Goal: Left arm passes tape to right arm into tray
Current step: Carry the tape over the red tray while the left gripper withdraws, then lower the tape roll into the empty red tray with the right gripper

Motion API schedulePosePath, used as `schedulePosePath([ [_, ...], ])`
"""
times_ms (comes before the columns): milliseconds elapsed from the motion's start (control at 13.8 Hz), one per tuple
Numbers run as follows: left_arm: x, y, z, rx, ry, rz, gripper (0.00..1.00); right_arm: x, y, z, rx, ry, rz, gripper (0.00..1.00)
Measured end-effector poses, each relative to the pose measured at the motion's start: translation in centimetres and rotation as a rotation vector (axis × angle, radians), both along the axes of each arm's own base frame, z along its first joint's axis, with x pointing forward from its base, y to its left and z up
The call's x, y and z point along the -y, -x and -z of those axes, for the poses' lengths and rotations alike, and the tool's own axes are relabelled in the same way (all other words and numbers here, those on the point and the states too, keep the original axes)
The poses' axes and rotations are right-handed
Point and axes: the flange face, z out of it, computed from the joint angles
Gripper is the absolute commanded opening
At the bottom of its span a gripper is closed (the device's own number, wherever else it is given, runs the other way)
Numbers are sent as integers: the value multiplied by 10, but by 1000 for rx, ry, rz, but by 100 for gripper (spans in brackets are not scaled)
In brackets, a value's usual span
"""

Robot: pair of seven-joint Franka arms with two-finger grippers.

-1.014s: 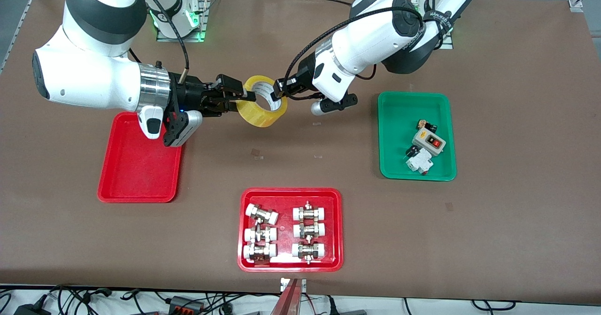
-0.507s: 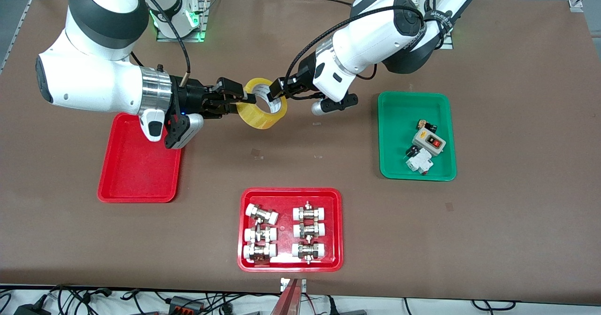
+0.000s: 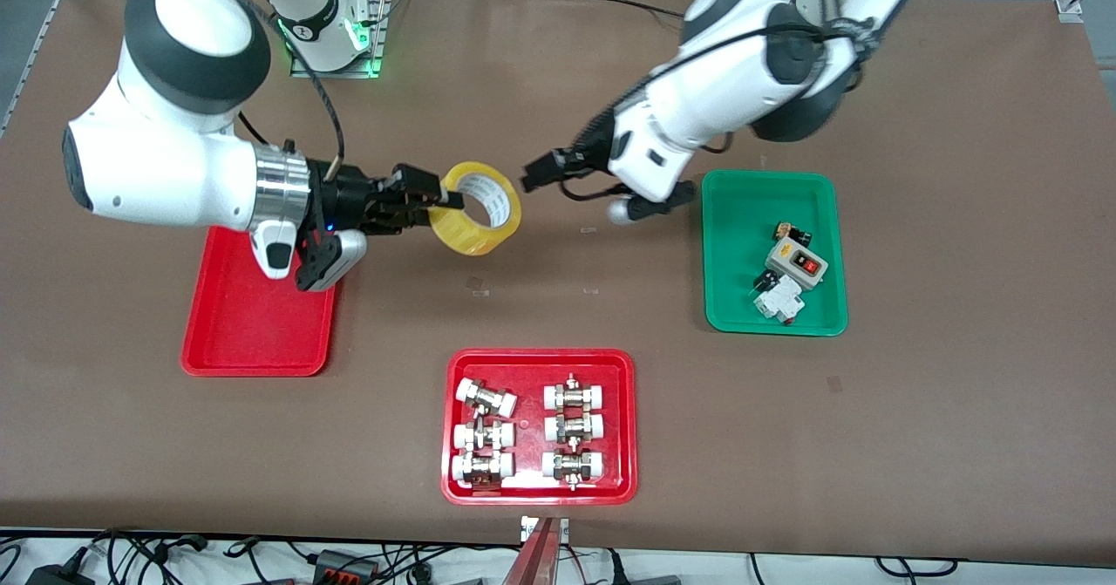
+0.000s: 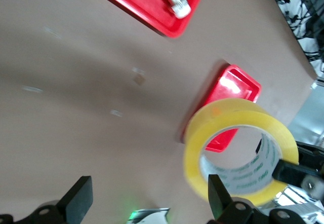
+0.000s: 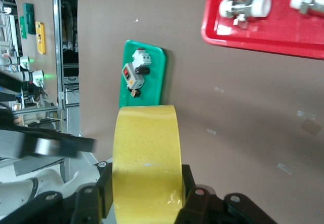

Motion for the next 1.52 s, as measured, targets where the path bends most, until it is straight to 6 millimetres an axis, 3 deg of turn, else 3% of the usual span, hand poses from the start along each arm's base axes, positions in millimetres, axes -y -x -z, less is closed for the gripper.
schedulePosePath([
  [145, -35, -9, -9, 9, -70, 14, 100, 23, -14, 27, -38, 17, 38, 30],
  [290, -66, -19, -8, 24, -171, 18, 100, 64, -34, 63, -85, 32, 101, 30],
  [580, -126, -39, -2, 64, -351, 32, 100, 187, -57, 126, -204, 32, 229, 30],
  [870, -175, -49, -1, 75, -414, 107, 100, 310, -45, 208, -244, -3, 225, 30],
  [1087, -217, -51, -6, 72, -448, 196, 100, 384, -23, 268, -218, -66, 203, 30],
  [1304, -274, -49, -24, 97, -508, 286, 100, 421, -8, 296, -195, -74, 180, 30],
  [1522, -324, -39, -49, 133, -546, 369, 100, 422, -6, 304, -180, -83, 164, 30],
])
